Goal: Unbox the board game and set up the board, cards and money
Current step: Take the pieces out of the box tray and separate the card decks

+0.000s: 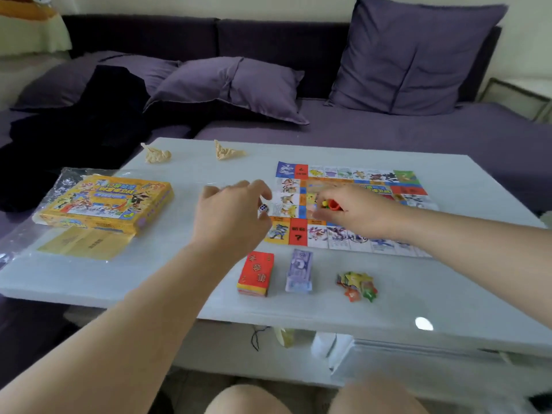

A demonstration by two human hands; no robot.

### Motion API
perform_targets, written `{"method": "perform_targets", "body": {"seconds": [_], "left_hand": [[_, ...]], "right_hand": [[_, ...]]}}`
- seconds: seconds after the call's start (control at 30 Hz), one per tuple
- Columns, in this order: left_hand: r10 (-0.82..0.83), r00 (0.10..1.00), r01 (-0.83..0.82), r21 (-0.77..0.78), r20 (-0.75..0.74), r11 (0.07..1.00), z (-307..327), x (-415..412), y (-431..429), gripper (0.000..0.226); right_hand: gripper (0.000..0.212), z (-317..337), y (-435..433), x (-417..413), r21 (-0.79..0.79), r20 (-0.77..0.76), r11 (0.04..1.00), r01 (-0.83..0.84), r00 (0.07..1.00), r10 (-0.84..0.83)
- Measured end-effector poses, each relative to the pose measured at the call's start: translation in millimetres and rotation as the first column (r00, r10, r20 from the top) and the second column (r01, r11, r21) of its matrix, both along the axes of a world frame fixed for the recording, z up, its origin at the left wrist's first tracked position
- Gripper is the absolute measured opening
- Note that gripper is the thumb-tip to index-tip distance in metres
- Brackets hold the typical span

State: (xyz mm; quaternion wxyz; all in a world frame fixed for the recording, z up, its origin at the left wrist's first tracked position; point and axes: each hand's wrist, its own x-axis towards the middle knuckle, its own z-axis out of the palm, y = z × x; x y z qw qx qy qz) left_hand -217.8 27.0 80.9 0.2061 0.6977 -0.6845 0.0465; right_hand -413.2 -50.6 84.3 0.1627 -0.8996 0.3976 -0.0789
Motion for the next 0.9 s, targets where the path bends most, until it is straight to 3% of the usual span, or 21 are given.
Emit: {"method": "perform_targets", "body": {"seconds": [0.13, 0.27, 0.4, 0.53, 0.9], "left_hand": [[-0.168, 0.986, 0.166, 0.06, 0.023, 0.984, -13, -88, 7, 0.024], [-0.292, 0.954, 0.272, 0.207, 0.071, 0.94, -38, -162, 9, 0.023], [-0.331, 0.926, 0.259, 0.332, 0.18, 0.907, -58, -196, 3, 0.022], [-0.348, 0.902, 0.245, 0.359, 0.257, 0.9, -62, -206, -5, 0.022], [-0.372, 0.898, 0.244, 0.436, 0.236, 0.866, -64, -208, -15, 0.023]], "right_hand": [[0.025, -21, 20, -77, 0.044, -0.09, 0.981, 0.188, 0.979, -0.184], [0.032, -52, 42, -125, 0.094, -0.076, 0.954, 0.283, 0.958, -0.277], [0.026, -80, 51, -147, 0.109, -0.061, 0.95, 0.293, 0.956, -0.288], [0.017, -89, 50, -153, 0.12, -0.061, 0.95, 0.289, 0.957, -0.284], [0.027, -82, 45, -160, 0.139, -0.074, 0.964, 0.228, 0.973, -0.219]]}}
